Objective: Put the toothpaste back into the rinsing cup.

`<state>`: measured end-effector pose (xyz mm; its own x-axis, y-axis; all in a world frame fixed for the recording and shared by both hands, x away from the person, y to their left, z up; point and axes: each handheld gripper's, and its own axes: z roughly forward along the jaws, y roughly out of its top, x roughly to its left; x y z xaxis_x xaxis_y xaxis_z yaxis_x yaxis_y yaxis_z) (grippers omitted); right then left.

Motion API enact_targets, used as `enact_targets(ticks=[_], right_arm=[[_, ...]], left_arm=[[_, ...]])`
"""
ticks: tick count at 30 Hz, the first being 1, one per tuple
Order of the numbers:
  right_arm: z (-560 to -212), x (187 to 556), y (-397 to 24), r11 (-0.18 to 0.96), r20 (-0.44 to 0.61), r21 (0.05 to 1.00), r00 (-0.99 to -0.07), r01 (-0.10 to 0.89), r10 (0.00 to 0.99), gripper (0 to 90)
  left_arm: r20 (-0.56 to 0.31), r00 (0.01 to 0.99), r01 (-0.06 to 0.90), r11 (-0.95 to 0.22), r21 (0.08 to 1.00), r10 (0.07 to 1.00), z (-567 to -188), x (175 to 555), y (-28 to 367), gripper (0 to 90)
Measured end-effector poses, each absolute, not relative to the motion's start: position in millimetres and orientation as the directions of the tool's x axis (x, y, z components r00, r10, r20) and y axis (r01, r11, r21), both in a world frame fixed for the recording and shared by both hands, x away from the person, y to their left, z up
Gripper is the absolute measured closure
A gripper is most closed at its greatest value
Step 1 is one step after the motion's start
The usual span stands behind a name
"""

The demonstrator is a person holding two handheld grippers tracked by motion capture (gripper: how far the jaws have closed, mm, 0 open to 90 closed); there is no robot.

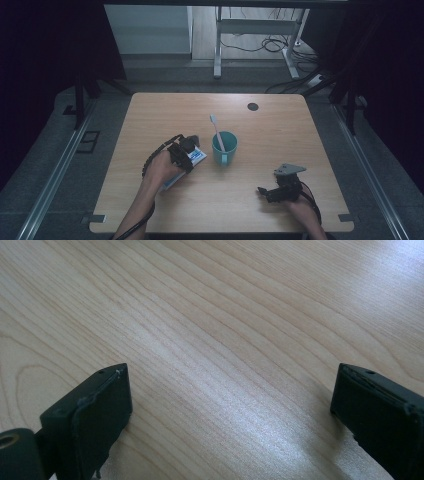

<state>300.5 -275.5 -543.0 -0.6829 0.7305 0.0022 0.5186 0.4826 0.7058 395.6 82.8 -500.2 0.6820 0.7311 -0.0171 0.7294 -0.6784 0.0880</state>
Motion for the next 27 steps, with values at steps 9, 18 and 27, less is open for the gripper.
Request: enact_targets(ticks=[9, 18, 27], right_arm=[[-543.0, 300.5, -275.6, 0.483, 0.002, 0.706, -0.683, 0.518, 0.730, 2.9], [-543.0, 300.5, -275.6, 0.483, 0.002, 0.706, -0.683, 0.518, 0.730, 2.9], [-543.0, 300.5, -275.6, 0.483, 0.002, 0.706, -0.683, 0.518, 0.730, 3.0]], left_arm=[[-0.038, 0.668, 0.744, -0.667, 0.046, 0.743, -502.1, 401.0, 81.2, 47.3], [-0.042, 0.671, 0.742, -0.669, 0.055, 0.741, -496.0, 399.4, 82.4, 61.3], [-0.069, 0.676, 0.737, -0.670, 0.093, 0.734, -488.6, 395.2, 87.9, 70.5]])
